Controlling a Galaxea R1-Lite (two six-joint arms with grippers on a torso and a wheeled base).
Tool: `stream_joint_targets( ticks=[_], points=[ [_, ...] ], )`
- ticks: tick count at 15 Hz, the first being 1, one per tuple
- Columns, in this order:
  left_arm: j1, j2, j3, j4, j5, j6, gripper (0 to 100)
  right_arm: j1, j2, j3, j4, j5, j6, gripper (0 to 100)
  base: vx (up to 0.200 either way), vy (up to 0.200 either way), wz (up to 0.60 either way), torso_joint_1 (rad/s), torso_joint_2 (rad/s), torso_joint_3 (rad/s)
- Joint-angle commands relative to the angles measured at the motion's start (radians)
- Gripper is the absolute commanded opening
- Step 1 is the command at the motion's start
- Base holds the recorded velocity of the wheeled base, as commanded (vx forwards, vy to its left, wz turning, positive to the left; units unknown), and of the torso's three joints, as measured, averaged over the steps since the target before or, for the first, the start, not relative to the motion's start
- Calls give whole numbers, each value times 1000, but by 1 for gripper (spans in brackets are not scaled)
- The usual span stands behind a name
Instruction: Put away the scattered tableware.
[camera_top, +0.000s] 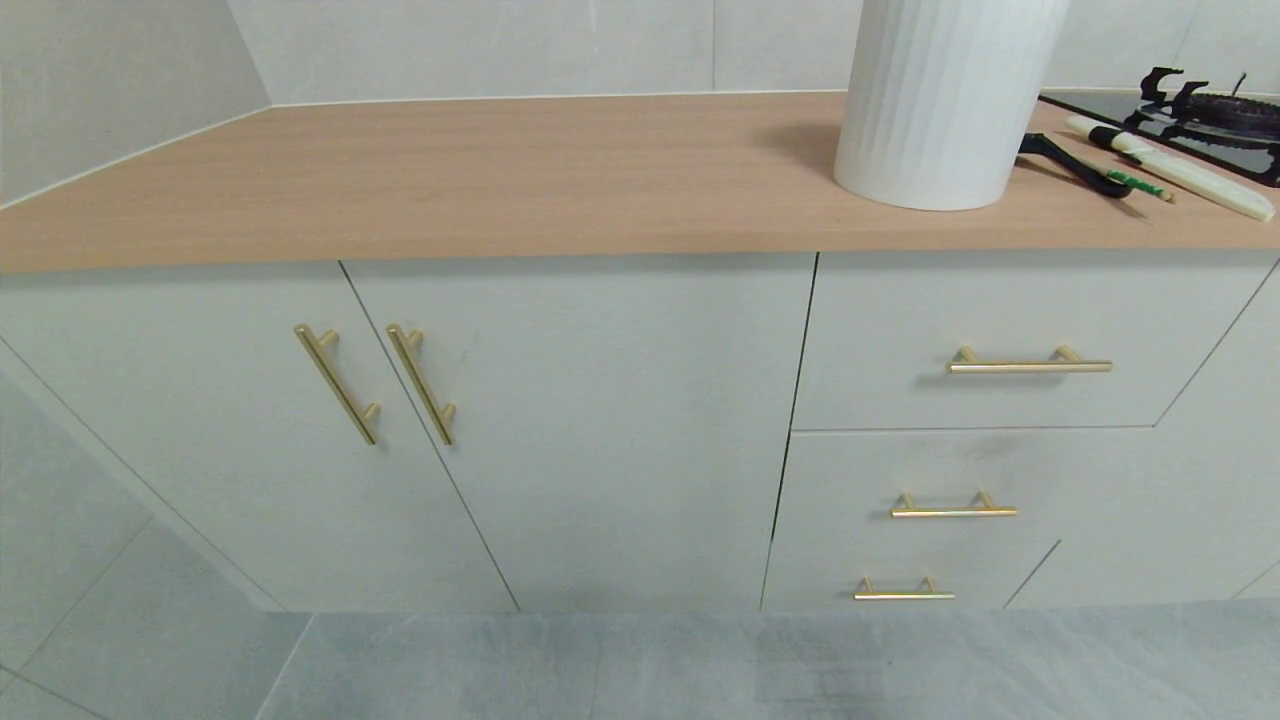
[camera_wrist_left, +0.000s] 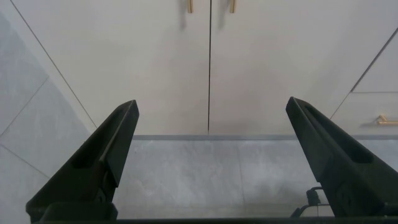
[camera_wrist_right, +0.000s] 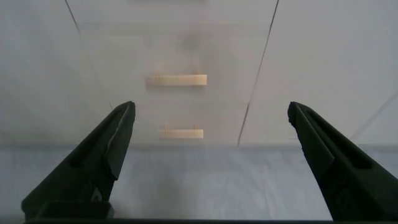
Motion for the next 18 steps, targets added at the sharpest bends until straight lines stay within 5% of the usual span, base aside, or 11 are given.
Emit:
stream_joint_targets(
  ticks=[1,3,7,9,18],
  points=[
    [0,1,0,0,0,0,100,20,263,-179,87,77,2,100,0,0,0,0,0,0],
    [0,1,-2,0,0,0,100,20,541,-199,93,163,10,100,0,0,0,0,0,0],
    [0,1,0,0,0,0,100,52,1029,-281,-62,140,18,100,0,0,0,0,0,0],
    [0,1,-2,0,0,0,100,80,1351,-348,-211,80,4,100,0,0,0,0,0,0],
    [1,1,0,0,0,0,100,102,1977,-400,-904,-55,-22,100,0,0,0,0,0,0]
  ],
)
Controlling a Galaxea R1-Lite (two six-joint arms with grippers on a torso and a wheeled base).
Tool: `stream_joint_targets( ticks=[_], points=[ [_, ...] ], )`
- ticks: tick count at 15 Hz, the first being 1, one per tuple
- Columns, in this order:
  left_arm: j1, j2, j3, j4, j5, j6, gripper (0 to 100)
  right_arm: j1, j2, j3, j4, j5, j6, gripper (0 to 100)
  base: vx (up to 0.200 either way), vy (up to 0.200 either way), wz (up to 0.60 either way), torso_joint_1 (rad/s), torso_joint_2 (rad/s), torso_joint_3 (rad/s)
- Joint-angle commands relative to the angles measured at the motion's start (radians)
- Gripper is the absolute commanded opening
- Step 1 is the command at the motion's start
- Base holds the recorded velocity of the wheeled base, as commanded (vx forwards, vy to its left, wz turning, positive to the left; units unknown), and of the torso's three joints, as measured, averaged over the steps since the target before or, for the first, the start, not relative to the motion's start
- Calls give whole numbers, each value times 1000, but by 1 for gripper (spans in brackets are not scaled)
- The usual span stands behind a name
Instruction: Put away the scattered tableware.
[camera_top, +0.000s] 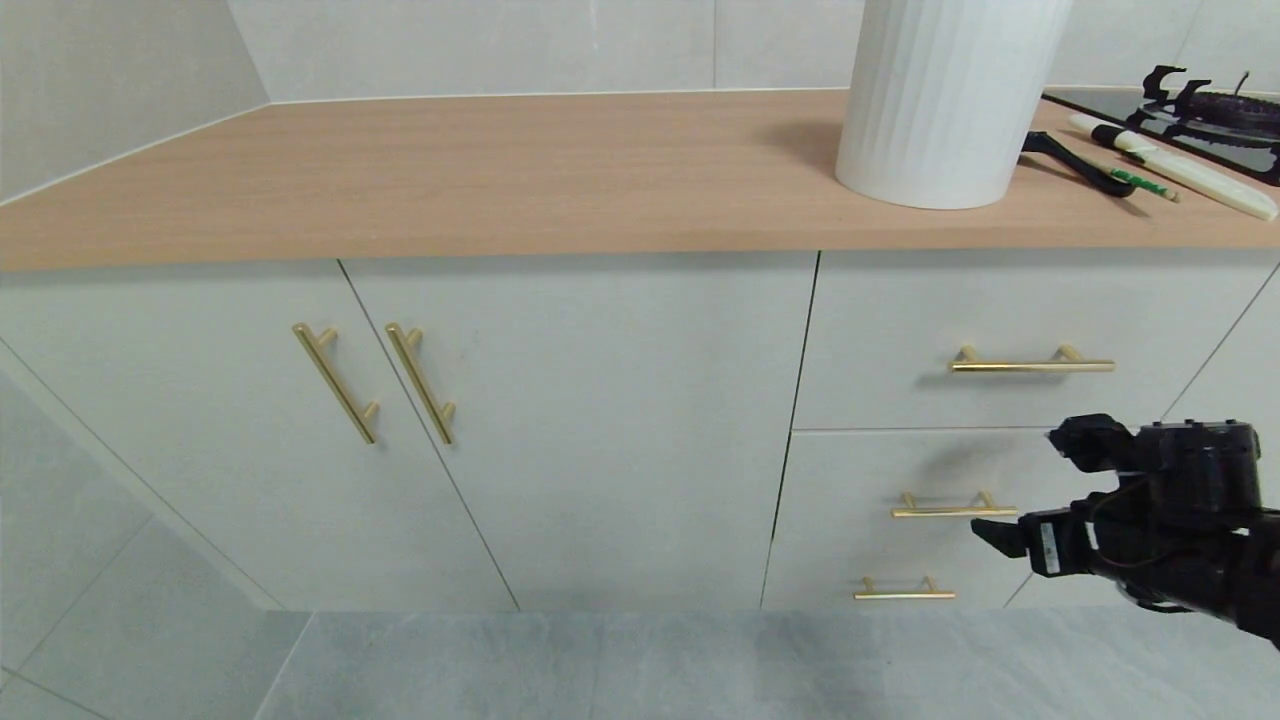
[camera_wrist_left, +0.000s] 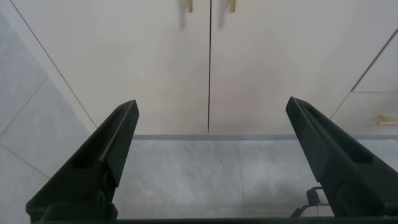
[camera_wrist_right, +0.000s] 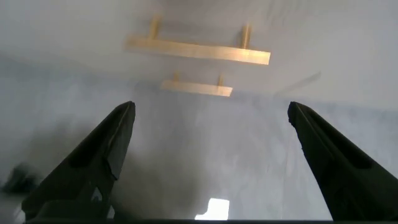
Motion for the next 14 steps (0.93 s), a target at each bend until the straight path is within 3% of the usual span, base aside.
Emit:
stream_joint_targets(
  ticks=[1,14],
  points=[
    [1,1,0,0,0,1,100,6,212,-37,-140,-32,-4,100,0,0,0,0,0,0],
    [0,1,0,0,0,0,100,6,370,-143,-269,-147,-1,100,0,0,0,0,0,0]
  ],
)
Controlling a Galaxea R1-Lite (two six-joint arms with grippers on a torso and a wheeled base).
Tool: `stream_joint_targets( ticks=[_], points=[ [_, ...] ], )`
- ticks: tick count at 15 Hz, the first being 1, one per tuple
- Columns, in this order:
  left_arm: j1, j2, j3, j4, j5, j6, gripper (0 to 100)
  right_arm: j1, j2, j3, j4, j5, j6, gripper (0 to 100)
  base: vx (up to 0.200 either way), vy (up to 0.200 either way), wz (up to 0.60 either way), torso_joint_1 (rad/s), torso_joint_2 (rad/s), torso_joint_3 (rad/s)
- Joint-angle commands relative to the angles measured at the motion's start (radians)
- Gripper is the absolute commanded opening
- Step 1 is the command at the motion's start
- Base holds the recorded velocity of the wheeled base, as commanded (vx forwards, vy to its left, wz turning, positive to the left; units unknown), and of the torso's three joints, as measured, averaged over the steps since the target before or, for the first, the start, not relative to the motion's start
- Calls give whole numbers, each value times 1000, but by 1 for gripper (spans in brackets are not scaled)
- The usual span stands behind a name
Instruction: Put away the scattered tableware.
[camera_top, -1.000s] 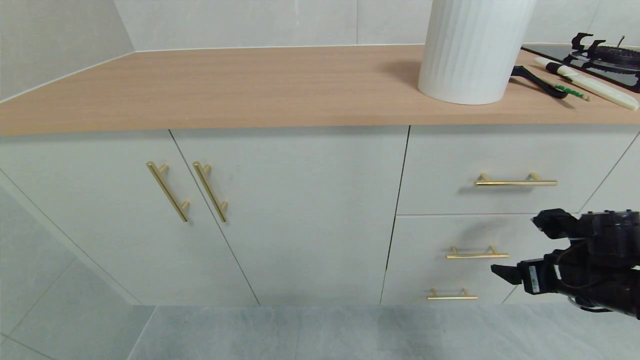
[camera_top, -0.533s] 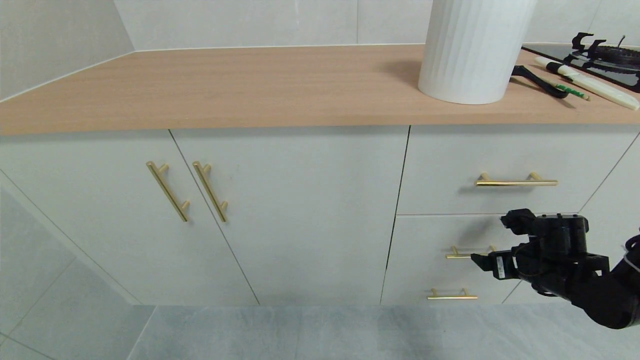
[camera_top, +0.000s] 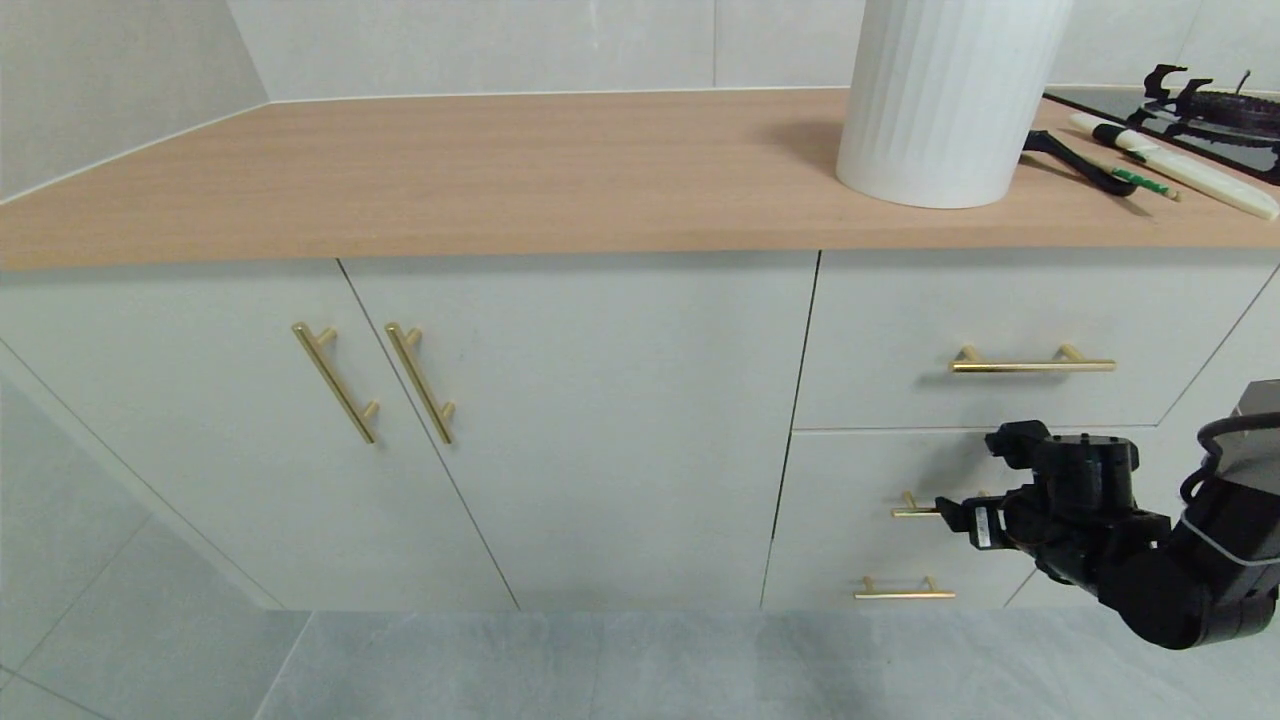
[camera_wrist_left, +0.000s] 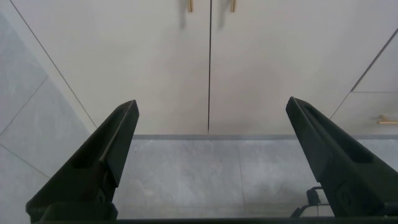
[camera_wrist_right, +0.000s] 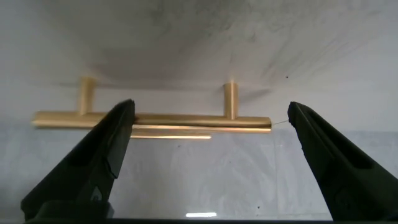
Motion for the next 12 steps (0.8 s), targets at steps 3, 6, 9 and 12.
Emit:
stream_joint_targets(
  ticks=[3,6,9,12],
  points=[
    [1,1,0,0,0,1,100,0,19,5,5,-4,-5,100,0,0,0,0,0,0],
    [1,1,0,0,0,1,100,0,19,8,11,-4,-7,100,0,0,0,0,0,0],
    [0,1,0,0,0,1,100,-1,5,14,42,-4,-7,100,0,0,0,0,0,0],
    [0,1,0,0,0,1,100,-4,-199,48,231,22,-21,100,0,0,0,0,0,0]
  ],
)
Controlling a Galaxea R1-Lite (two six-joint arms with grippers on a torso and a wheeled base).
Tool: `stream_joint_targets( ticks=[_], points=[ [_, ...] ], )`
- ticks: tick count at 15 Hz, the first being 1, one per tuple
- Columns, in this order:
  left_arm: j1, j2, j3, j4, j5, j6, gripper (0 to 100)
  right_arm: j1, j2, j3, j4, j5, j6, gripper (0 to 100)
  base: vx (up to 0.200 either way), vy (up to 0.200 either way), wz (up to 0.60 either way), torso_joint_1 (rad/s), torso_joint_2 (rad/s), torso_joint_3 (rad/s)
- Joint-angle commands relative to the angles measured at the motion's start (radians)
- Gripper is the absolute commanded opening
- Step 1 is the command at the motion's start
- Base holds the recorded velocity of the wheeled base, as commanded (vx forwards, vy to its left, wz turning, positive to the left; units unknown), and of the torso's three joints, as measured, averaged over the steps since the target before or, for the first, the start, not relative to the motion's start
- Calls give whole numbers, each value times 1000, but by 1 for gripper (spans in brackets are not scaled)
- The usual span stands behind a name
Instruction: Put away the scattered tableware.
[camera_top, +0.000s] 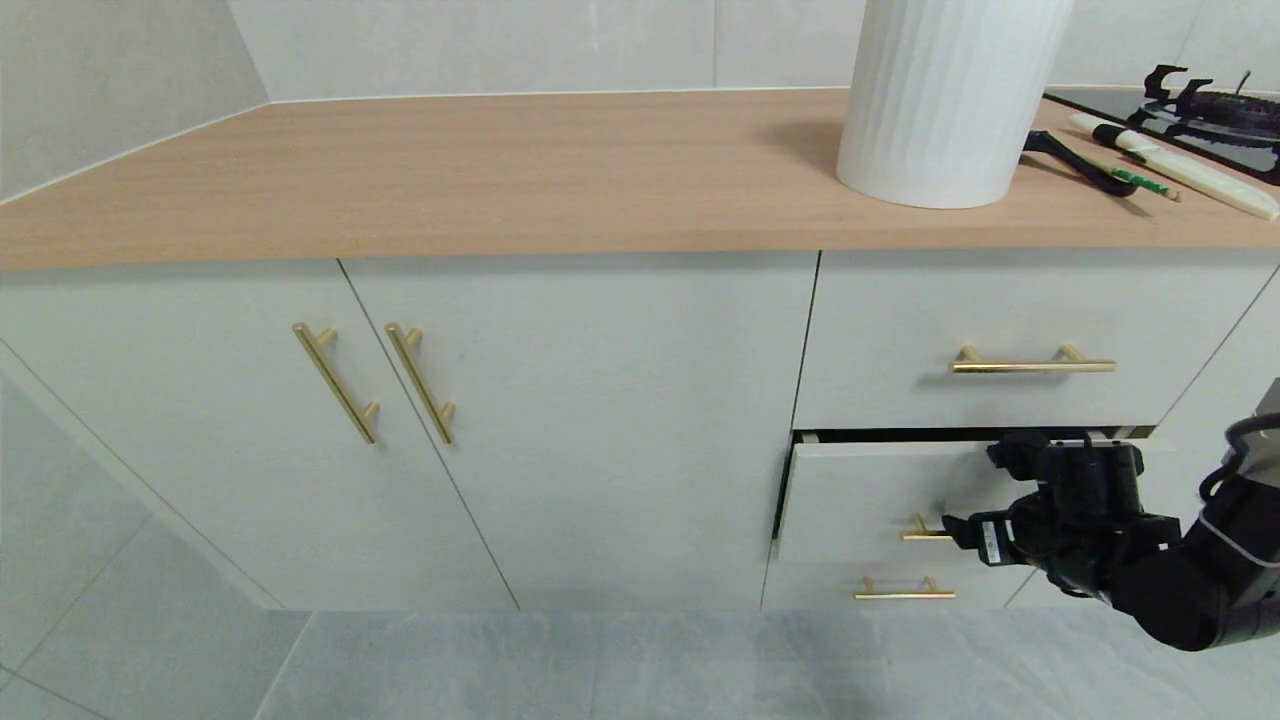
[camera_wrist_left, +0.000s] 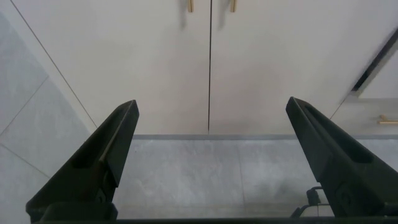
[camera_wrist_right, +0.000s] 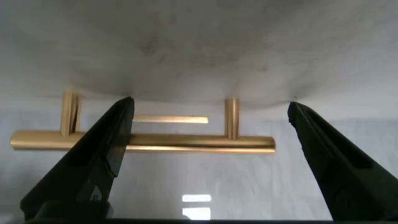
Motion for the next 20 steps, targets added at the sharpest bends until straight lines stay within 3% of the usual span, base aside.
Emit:
stream_joint_targets(
  ticks=[1,3,5,7,10,16,20],
  points=[
    [0,1,0,0,0,0,100,-1,-270,13,246,44,-3,100,0,0,0,0,0,0],
    [1,1,0,0,0,0,100,4,-531,-36,536,129,-3,100,0,0,0,0,0,0],
    [0,1,-1,0,0,0,100,18,-657,-84,668,141,2,100,0,0,0,0,0,0],
    [0,1,0,0,0,0,100,51,-736,-99,691,135,11,100,0,0,0,0,0,0],
    [0,1,0,0,0,0,100,70,-629,-79,536,132,75,100,0,0,0,0,0,0],
    [1,1,-1,0,0,0,100,128,-400,5,215,43,81,100,0,0,0,0,0,0],
    [1,1,0,0,0,-1,100,133,-342,14,141,20,81,100,0,0,0,0,0,0]
  ],
)
